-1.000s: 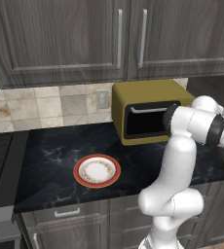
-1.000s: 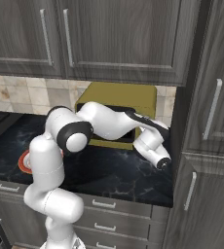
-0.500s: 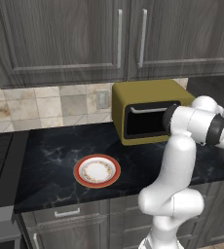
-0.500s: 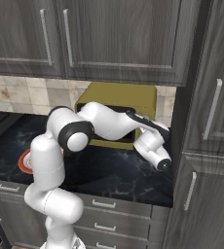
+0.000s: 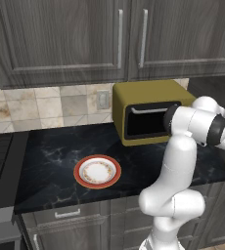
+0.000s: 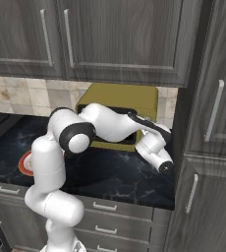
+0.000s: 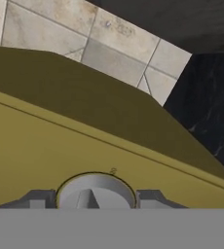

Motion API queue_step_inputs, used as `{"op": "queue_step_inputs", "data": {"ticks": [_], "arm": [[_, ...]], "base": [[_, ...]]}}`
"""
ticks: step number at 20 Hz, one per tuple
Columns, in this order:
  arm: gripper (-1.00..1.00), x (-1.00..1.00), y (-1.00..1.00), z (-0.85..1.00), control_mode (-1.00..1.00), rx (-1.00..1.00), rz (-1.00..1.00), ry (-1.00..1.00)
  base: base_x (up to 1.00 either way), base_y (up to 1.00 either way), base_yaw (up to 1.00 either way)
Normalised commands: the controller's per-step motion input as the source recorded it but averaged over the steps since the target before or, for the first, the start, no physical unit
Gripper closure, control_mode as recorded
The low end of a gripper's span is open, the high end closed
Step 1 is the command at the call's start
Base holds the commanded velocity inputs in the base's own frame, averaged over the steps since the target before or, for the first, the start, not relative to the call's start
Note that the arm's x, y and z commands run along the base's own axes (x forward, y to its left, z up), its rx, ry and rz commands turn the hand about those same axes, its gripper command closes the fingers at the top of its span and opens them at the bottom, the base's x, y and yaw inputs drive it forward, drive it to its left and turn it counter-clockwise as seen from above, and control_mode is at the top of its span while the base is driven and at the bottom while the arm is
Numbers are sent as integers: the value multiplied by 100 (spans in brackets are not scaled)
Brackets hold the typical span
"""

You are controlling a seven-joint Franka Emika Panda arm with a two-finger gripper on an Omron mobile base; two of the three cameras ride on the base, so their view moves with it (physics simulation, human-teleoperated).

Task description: Pick up the bagel from the plate, place it on the toaster oven rack, close the door, and set the timer.

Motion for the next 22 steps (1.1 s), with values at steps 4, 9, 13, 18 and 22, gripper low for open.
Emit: {"op": "queue_step_inputs", "data": {"ticks": [4,9,13,18,22], "arm": [[100,0,1,-7,-100,4,-8,19],[100,0,0,-1,-100,18,-19,29],[100,-1,0,-3,-100,24,-28,21],[100,-7,0,-14,-100,29,-37,5],[100,-1,-5,-1,-100,30,-34,16]], "base": [[0,0,0],[0,0,0],[0,0,0],[0,0,0],[0,0,0]]}}
